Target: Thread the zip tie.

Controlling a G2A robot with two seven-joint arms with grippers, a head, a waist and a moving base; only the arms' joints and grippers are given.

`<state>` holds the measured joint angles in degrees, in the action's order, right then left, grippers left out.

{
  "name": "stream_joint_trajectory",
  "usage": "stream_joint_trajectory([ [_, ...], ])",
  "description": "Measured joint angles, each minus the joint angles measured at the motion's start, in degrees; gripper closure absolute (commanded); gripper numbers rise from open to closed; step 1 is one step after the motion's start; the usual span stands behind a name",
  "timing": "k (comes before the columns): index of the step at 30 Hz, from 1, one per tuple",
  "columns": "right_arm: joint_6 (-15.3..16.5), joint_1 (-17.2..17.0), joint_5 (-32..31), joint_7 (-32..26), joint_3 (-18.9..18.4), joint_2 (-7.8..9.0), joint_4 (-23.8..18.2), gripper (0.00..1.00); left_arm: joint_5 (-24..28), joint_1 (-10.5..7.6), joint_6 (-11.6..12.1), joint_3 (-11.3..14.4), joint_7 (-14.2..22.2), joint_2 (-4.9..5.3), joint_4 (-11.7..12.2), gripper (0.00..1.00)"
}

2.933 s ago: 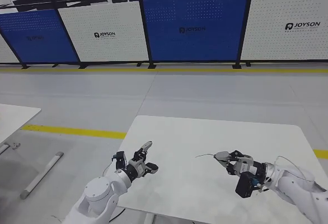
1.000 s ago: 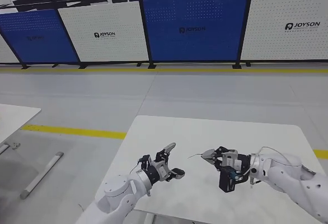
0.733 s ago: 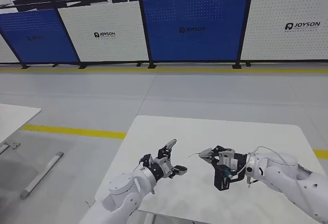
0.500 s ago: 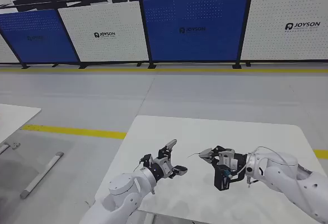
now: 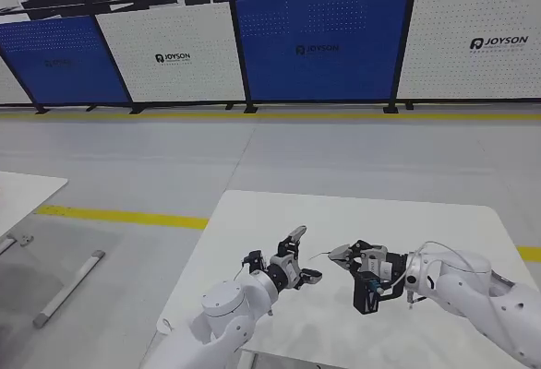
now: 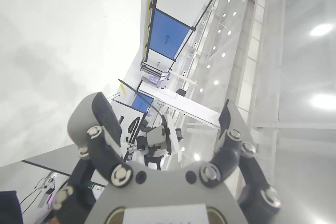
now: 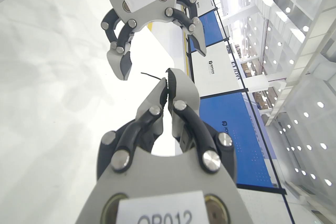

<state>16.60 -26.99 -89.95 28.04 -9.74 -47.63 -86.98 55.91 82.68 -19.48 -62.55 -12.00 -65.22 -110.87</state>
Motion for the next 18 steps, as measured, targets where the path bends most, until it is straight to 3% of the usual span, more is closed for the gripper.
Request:
stream_joint_trajectory([
  [13, 0.0, 0.0, 0.0, 0.0, 0.0, 0.0, 0.0, 1.0, -0.21, -0.64, 0.46, 0.82, 1.38, -0.5, 1.09, 0.0],
  [15, 0.0, 0.0, 0.0, 0.0, 0.0, 0.0, 0.0, 1.0, -0.25, -0.47, 0.36, 0.68, 1.65, -0.53, 1.03, 0.34],
  [18, 0.0, 0.0, 0.0, 0.0, 0.0, 0.0, 0.0, 1.0, 0.0, -0.53, -0.01, 0.47, 1.67, -0.57, 1.27, 0.73],
])
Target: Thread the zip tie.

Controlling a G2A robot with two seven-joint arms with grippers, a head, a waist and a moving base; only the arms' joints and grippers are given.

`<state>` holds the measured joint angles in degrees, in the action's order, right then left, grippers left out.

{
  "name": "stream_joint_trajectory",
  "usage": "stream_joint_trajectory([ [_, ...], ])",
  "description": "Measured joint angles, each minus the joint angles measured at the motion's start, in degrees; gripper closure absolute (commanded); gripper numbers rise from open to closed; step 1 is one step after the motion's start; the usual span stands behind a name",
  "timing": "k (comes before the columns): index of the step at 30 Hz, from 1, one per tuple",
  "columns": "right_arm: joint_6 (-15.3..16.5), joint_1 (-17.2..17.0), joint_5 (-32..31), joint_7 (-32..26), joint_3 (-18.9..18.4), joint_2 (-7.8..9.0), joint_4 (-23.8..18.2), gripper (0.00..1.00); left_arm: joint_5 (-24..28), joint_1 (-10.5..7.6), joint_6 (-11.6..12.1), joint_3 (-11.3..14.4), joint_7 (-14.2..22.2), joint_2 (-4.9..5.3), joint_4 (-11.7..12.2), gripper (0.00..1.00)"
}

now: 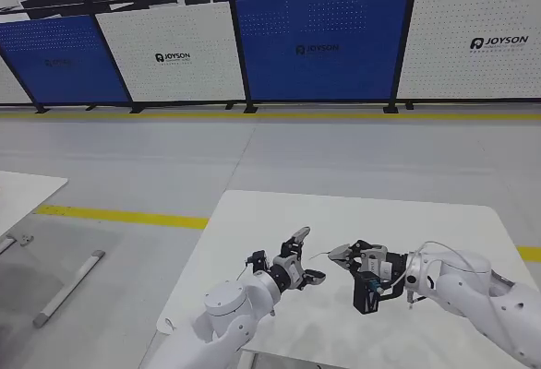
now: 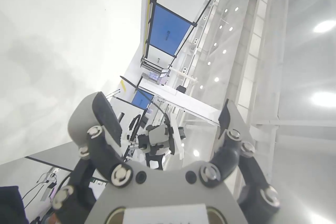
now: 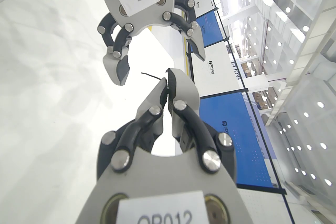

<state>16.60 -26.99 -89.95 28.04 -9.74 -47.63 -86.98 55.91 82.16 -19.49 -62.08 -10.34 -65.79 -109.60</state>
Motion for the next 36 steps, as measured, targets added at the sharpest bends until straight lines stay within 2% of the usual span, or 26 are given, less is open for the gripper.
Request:
stream_joint_trajectory([
  [1, 0.0, 0.0, 0.0, 0.0, 0.0, 0.0, 0.0, 1.0, -0.03, -0.05, -0.01, 0.07, -0.06, -0.01, 0.14, 0.78],
  [3, 0.0, 0.0, 0.0, 0.0, 0.0, 0.0, 0.0, 1.0, -0.12, -0.15, -0.01, 0.34, -0.1, -0.01, 0.36, 0.99],
  [4, 0.0, 0.0, 0.0, 0.0, 0.0, 0.0, 0.0, 1.0, -0.18, -0.15, 0.0, 0.46, -0.01, 0.01, 0.42, 1.0],
  [29, 0.37, -0.71, 0.01, -0.75, -0.39, -0.07, -0.29, 1.0, -0.79, 0.01, 0.01, 1.14, 0.56, 0.55, -0.02, 1.0],
  [30, 0.85, -0.98, 0.01, -1.16, -0.67, -0.11, -0.43, 0.93, -0.87, 0.04, 0.01, 1.14, 0.56, 0.54, -0.07, 1.0],
  [31, 1.39, -1.18, 0.01, -1.48, -0.96, -0.15, -0.55, 0.66, -0.94, 0.07, 0.01, 1.14, 0.56, 0.53, -0.11, 1.0],
  [32, 2.15, -1.4, 0.01, -1.78, -1.31, -0.21, -0.63, 0.56, -1.01, 0.11, 0.01, 1.13, 0.56, 0.51, -0.16, 1.0],
  [33, 2.65, -1.58, 0.0, -1.91, -1.54, -0.25, -0.64, 0.18, -1.02, 0.14, 0.01, 1.11, 0.54, 0.49, -0.18, 1.0],
  [34, 2.89, -1.79, 0.0, -1.98, -1.76, -0.3, -0.62, 0.02, -0.98, 0.18, 0.01, 1.06, 0.48, 0.47, -0.19, 1.0],
  [36, 2.94, -2.37, 0.13, -2.03, -2.24, -0.41, -0.43, 0.0, -0.87, 0.19, 0.45, 0.81, -0.38, 0.35, 0.04, 1.0],
])
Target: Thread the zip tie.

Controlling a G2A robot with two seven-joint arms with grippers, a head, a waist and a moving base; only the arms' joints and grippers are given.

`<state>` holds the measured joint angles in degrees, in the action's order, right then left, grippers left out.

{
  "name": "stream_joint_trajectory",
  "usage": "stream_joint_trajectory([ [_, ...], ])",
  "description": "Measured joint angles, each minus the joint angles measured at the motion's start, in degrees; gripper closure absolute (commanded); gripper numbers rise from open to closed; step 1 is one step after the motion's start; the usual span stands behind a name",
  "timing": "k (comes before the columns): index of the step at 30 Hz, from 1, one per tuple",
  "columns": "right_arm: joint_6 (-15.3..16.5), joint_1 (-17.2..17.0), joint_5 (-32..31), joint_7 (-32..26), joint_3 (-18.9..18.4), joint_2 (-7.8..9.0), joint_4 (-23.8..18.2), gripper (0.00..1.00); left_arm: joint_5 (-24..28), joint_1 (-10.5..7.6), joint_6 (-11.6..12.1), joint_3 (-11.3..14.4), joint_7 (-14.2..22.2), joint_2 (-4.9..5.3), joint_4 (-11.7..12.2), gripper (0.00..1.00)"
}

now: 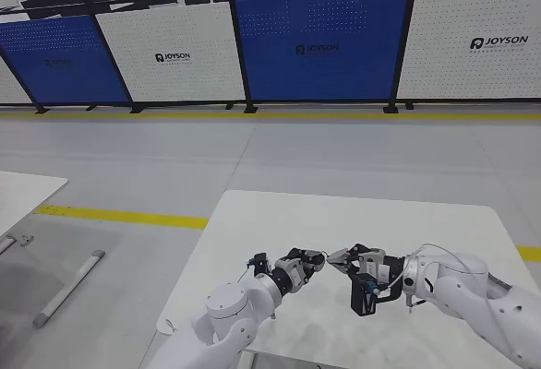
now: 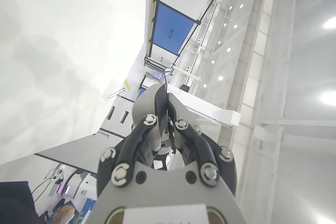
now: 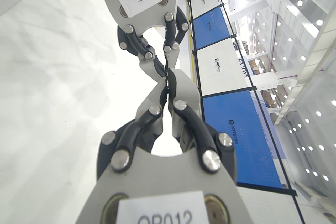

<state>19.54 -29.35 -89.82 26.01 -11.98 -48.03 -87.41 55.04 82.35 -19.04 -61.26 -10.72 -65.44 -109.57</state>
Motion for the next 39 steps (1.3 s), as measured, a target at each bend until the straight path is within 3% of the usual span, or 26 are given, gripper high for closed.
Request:
stream_joint_trajectory([
  [9, -0.06, -2.35, 0.48, 3.01, -2.56, 0.23, 0.95, 0.0, -3.65, -0.31, 4.16, 0.27, -4.57, -0.63, 1.28, 1.0],
  [15, -0.06, -6.75, 7.97, 4.93, -5.81, 1.7, 3.34, 0.0, -13.61, 0.82, 7.89, 1.82, -7.59, -0.77, 1.44, 1.0],
  [17, -0.06, -7.48, 10.37, 4.66, -5.91, 2.03, 3.47, 0.0, -16.24, 1.18, 7.99, 2.58, -7.98, -0.87, 1.64, 1.0],
  [20, -0.06, -7.44, 10.34, 4.63, -5.87, 2.03, 3.46, 0.0, -15.5, 1.28, 7.29, 2.96, -6.49, -0.99, 1.65, 1.0],
  [33, -0.06, -7.43, 10.28, 4.64, -5.87, 2.03, 3.45, 0.0, -15.72, 1.26, 7.51, 2.83, -6.7, -0.99, 1.81, 1.0],
  [37, -0.06, -7.95, 11.06, 4.71, -5.71, 1.99, 3.32, 0.0, -22.68, 1.64, 10.88, 3.1, -9.54, -1.08, 2.4, 1.0],
  [39, -0.06, -8.43, 14.97, 4.18, -4.77, 2.0, 3.45, 0.0, -27.95, 2.18, 12.83, 4.01, -11.13, -1.15, 2.73, 1.0],
])
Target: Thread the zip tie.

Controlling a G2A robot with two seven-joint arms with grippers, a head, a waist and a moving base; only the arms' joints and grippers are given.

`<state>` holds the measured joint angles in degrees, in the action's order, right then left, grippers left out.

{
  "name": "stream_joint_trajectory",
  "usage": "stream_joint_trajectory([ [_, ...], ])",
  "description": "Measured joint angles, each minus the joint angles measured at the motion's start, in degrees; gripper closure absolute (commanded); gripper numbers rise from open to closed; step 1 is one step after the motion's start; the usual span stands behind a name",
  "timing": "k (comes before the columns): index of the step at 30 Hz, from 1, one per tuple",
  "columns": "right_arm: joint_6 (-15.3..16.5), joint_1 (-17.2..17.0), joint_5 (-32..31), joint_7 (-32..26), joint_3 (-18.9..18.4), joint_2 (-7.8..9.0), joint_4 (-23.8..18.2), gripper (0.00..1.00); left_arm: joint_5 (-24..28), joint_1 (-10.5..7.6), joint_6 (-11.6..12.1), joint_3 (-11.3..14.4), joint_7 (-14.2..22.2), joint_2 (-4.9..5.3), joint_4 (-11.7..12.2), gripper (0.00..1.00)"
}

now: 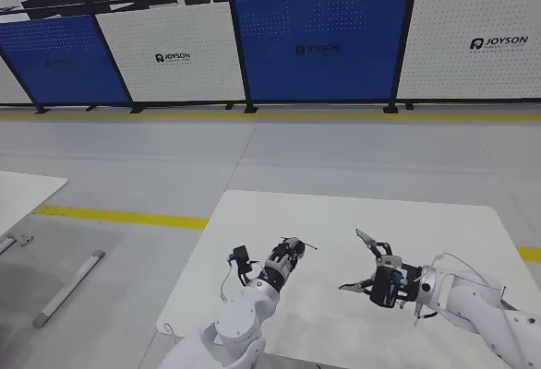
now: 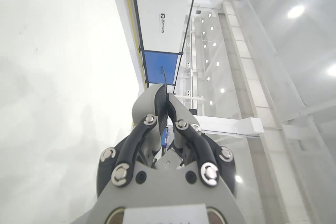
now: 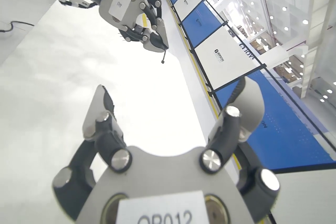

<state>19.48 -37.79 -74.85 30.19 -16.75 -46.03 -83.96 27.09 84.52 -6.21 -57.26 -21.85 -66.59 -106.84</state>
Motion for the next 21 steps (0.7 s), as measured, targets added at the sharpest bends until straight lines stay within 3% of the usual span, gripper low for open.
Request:
stream_joint_trajectory([
  [6, 0.0, 3.61, 17.92, -3.45, 7.07, 0.54, -0.67, 0.0, -13.67, 1.59, 1.94, 1.56, -0.16, 0.19, 0.72, 1.0],
  [11, 0.0, 3.12, 34.04, -7.92, 7.0, 0.71, -3.82, 0.0, -18.34, 3.04, 2.51, 1.65, 0.42, 0.27, 0.12, 1.0],
  [21, 0.0, 3.14, 30.89, -7.79, 7.01, 0.7, -3.71, 0.0, -18.17, 3.01, 2.5, 1.64, 0.38, 0.26, 0.12, 1.0],
])
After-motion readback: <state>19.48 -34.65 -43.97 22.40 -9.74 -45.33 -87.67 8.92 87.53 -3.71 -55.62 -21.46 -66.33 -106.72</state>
